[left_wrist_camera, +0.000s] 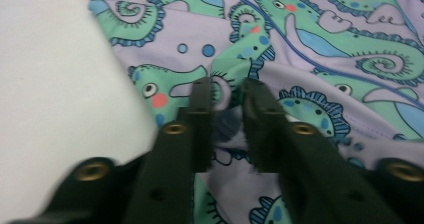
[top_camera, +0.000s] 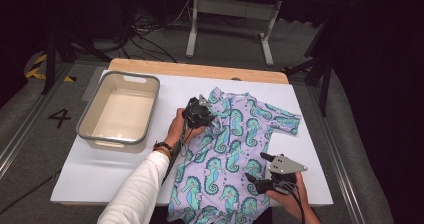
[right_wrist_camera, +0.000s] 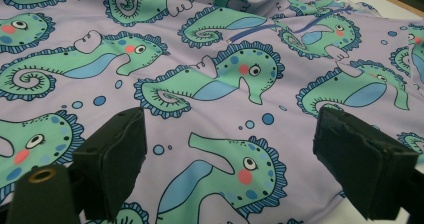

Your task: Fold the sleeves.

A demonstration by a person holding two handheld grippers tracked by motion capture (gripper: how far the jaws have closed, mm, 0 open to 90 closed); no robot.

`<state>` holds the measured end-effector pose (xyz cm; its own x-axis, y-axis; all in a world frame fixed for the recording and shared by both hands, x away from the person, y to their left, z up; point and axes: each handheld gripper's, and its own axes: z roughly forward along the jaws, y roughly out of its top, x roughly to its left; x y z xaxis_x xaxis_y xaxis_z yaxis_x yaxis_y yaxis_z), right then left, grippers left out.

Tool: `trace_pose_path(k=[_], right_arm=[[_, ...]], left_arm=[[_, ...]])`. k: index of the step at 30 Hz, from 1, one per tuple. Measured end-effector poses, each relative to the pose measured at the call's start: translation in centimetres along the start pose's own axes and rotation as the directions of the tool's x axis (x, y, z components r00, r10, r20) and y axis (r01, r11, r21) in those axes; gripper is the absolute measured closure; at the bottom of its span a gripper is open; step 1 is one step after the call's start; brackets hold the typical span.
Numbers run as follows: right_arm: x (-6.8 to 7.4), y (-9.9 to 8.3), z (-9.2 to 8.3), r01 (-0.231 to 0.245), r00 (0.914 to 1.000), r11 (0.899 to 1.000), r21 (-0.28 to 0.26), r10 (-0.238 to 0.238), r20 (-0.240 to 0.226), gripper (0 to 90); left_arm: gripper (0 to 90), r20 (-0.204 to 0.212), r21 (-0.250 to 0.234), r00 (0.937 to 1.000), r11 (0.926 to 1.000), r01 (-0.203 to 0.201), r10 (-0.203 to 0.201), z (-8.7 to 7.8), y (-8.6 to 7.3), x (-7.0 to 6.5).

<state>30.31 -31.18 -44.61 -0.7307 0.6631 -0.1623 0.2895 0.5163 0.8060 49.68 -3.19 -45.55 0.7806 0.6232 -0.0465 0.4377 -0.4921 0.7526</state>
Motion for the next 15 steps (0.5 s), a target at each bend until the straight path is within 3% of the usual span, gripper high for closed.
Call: trace_pose_path(k=[2, 5, 9, 12, 15], right_arm=[[0.0, 0.0, -0.1, 0.002, 1.0000, 1.000, -0.001, -0.002, 0.002, 14.7], [0.0, 0.0, -0.1, 0.000, 1.0000, 1.000, -0.001, 0.000, 0.003, 14.7], [-0.1, 0.0, 0.0, 0.001, 1.0000, 1.000, -0.001, -0.001, 0.004, 14.8], [0.0, 0.0, 0.0, -0.007, 1.0000, 1.000, 0.005, 0.007, 0.004, 14.7], [0.0, 0.0, 0.0, -0.008, 1.0000, 1.000, 0.009, 0.008, 0.001, 14.8]], left_arm=[[87.1, -0.005, -0.017, 1.0000, 0.9998, -0.002, 0.002, -0.1, 0.0, -0.1], [88.1, 0.003, -0.068, 0.9994, 0.9971, -0.035, 0.036, -1.1, 0.6, -0.4], [88.1, 0.036, -0.137, 0.9957, 0.9873, -0.080, 0.085, -2.1, 1.6, -1.5], [87.8, 0.054, -0.155, 0.9893, 0.9798, -0.126, 0.136, -2.2, 2.5, -2.9], [87.4, 0.072, -0.137, 0.9784, 0.9736, -0.183, 0.194, -1.8, 3.3, -4.5]])
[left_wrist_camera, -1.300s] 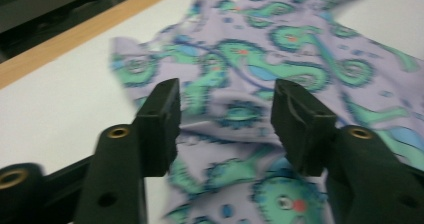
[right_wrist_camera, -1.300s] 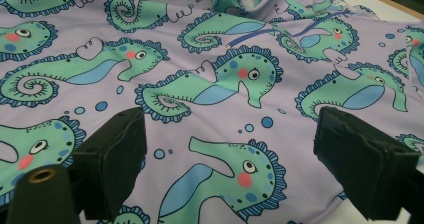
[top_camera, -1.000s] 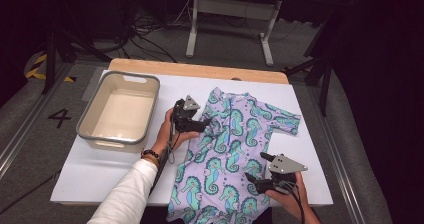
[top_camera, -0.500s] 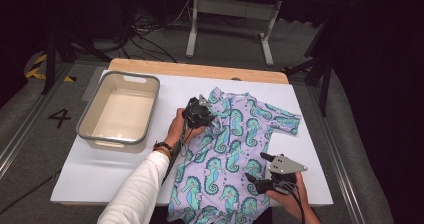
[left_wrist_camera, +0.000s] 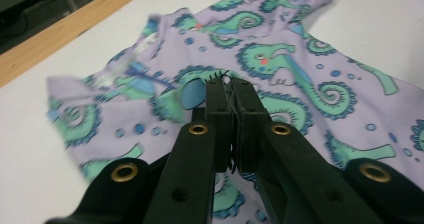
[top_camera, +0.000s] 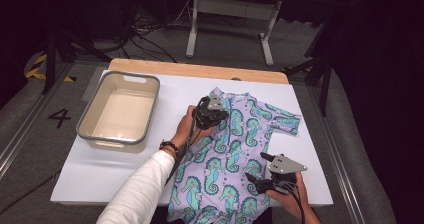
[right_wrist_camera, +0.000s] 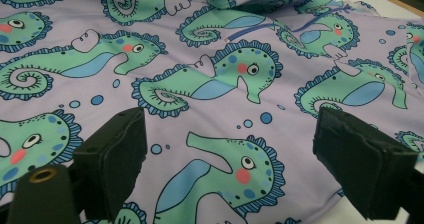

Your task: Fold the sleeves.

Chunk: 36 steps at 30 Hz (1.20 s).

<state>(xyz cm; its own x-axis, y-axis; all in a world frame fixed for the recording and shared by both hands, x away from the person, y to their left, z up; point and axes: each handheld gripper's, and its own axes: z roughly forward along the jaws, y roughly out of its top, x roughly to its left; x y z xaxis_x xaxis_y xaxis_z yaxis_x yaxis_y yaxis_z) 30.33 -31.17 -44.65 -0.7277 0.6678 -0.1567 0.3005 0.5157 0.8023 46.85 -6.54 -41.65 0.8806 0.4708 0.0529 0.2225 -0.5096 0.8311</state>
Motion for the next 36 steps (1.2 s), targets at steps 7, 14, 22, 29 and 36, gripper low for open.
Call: trace_pose_path(k=[7, 14, 22, 29, 36], right_arm=[[-0.2, -0.1, -0.1, 0.003, 1.0000, 1.000, -0.001, -0.003, 0.008, 14.8], [-0.4, -0.1, -0.5, -0.010, 0.9997, 1.000, -0.015, 0.010, 0.020, 14.8], [-0.4, -0.1, -0.6, -0.016, 0.9993, 1.000, -0.017, 0.017, 0.034, 14.8], [-0.5, -0.2, -0.4, -0.022, 0.9990, 1.000, -0.012, 0.023, 0.038, 14.8], [-0.8, -0.3, -0.6, -0.036, 0.9981, 0.999, -0.021, 0.037, 0.050, 14.7]], left_arm=[[74.3, 0.024, 0.044, 0.9983, 0.9975, -0.055, 0.054, 2.2, 1.3, -2.2], [59.7, -0.027, 0.023, 0.9990, 0.9992, -0.034, 0.034, 0.6, 0.7, -1.8], [34.1, -0.161, 0.091, 0.9840, 0.9916, 0.091, -0.076, -1.5, -4.0, 0.5], [41.4, -0.175, 0.174, 0.9698, 0.9642, 0.200, -0.169, -1.3, -6.9, 2.2], [79.3, -0.122, 0.168, 0.9666, 0.9551, 0.244, -0.225, -2.2, -7.4, 2.8]])
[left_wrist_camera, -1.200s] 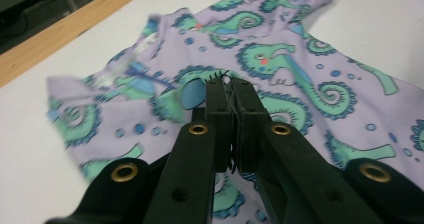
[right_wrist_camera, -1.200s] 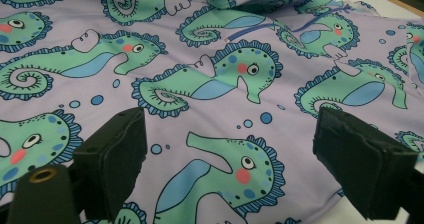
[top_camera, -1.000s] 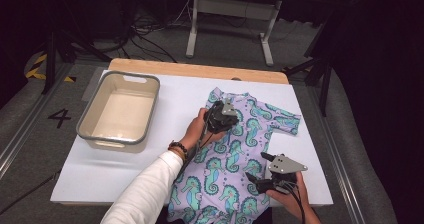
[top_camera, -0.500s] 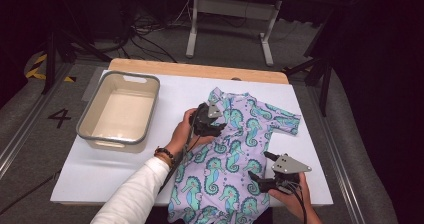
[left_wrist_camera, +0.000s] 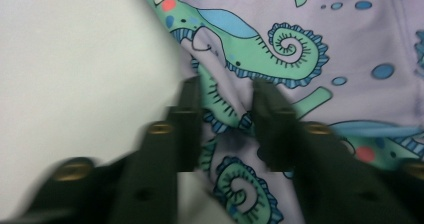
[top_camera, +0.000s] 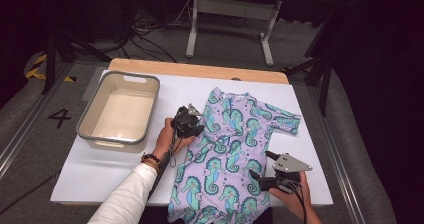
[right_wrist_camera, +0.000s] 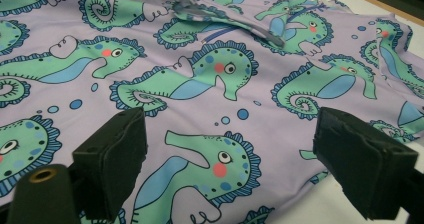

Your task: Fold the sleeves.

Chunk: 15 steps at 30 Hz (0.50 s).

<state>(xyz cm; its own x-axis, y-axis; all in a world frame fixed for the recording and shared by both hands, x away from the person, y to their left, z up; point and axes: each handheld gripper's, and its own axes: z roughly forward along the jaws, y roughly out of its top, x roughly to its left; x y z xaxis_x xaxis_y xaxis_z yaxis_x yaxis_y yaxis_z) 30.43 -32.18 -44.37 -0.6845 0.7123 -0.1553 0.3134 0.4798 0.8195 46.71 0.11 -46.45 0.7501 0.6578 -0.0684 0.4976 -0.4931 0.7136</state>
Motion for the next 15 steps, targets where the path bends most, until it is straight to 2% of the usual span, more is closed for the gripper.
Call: trace_pose_path(k=[1, 4, 5, 8, 10, 11, 13, 15], right_arm=[[0.0, 0.0, 0.0, -0.001, 1.0000, 1.000, 0.000, 0.001, 0.001, 14.8], [0.0, 0.0, 0.0, -0.001, 1.0000, 1.000, 0.004, 0.001, 0.001, 14.8], [0.0, 0.0, 0.0, -0.001, 1.0000, 1.000, 0.004, 0.001, 0.001, 14.7], [0.0, 0.0, 0.1, -0.002, 1.0000, 1.000, 0.005, 0.002, -0.002, 14.8], [0.0, 0.0, 0.1, -0.002, 1.0000, 1.000, 0.006, 0.002, -0.002, 14.8], [0.0, 0.0, 0.1, -0.002, 1.0000, 1.000, 0.008, 0.002, -0.001, 14.8], [0.0, -0.1, 0.2, -0.003, 1.0000, 1.000, 0.008, 0.003, 0.000, 14.8], [0.0, -0.1, 0.2, -0.001, 1.0000, 1.000, 0.012, 0.001, 0.002, 14.7]], left_arm=[[80.9, -0.002, 0.006, 1.0000, 1.0000, -0.004, 0.004, -0.3, -0.2, 0.0], [82.5, -0.072, 0.004, 0.9973, 0.9999, -0.015, 0.015, -0.9, -0.6, 0.0], [82.6, -0.072, 0.004, 0.9973, 0.9999, -0.015, 0.015, -0.9, -0.6, 0.0], [82.8, -0.125, -0.026, 0.9922, 0.9997, -0.003, -0.001, -2.0, -1.5, 0.2], [82.8, -0.134, -0.036, 0.9909, 0.9994, 0.002, -0.007, -2.3, -1.7, 0.3], [82.8, -0.157, -0.054, 0.9872, 0.9984, 0.017, -0.025, -2.9, -2.1, 0.4], [82.6, -0.154, -0.062, 0.9873, 0.9977, 0.030, -0.039, -3.1, -2.4, 0.6], [81.6, -0.170, -0.069, 0.9845, 0.9971, 0.033, -0.045, -3.1, -2.6, 0.6]])
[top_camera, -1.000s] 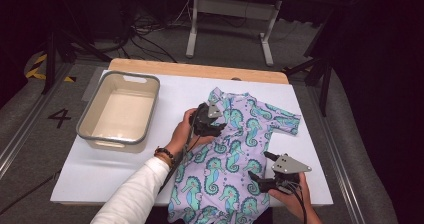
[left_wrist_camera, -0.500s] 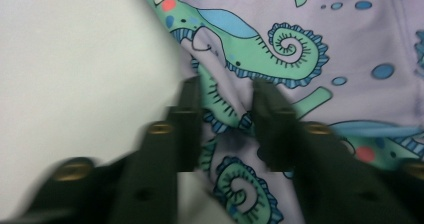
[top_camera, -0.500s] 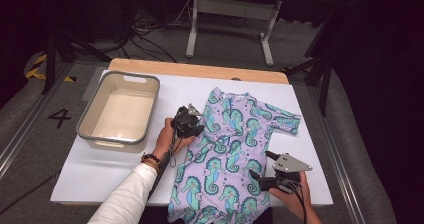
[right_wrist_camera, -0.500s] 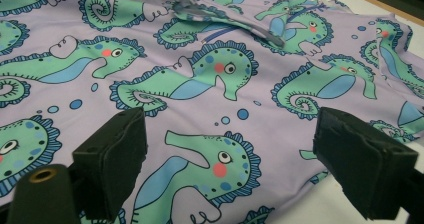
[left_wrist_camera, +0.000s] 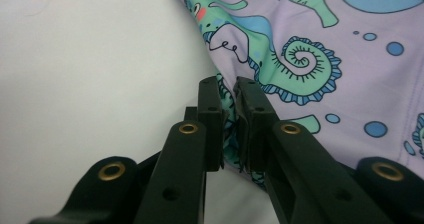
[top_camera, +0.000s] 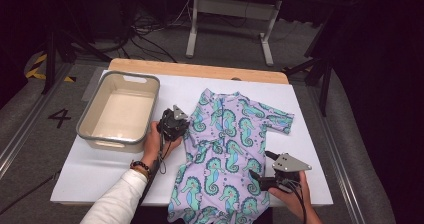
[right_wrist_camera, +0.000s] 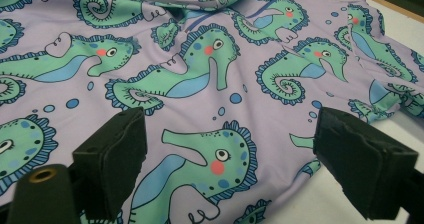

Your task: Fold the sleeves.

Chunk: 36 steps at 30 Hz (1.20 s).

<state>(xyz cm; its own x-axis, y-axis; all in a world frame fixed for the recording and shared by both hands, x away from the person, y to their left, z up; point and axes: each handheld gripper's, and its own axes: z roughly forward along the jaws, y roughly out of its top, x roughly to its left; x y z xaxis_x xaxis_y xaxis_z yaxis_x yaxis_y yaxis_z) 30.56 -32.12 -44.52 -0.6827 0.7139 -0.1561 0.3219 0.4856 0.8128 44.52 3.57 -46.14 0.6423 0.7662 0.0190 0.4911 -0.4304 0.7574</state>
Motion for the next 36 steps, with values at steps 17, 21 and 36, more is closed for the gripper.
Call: trace_pose_path(k=[17, 21, 36], right_arm=[[-0.9, -0.1, -0.3, -0.024, 0.9992, 1.000, -0.019, 0.024, 0.031, 14.7], [-1.1, -0.2, -0.4, -0.031, 0.9986, 0.999, -0.030, 0.032, 0.042, 14.7], [-2.7, 0.4, -1.1, -0.078, 0.9934, 0.991, -0.106, 0.086, 0.075, 14.6]], left_arm=[[47.9, 0.064, -0.180, 0.9867, 0.9743, -0.136, 0.149, -2.9, -0.6, -2.1], [41.8, 0.063, -0.226, 0.9837, 0.9625, -0.150, 0.168, -4.2, -1.2, -2.3], [22.6, 0.108, -0.312, 0.9574, 0.9233, -0.223, 0.268, -8.4, -2.9, -2.3]])
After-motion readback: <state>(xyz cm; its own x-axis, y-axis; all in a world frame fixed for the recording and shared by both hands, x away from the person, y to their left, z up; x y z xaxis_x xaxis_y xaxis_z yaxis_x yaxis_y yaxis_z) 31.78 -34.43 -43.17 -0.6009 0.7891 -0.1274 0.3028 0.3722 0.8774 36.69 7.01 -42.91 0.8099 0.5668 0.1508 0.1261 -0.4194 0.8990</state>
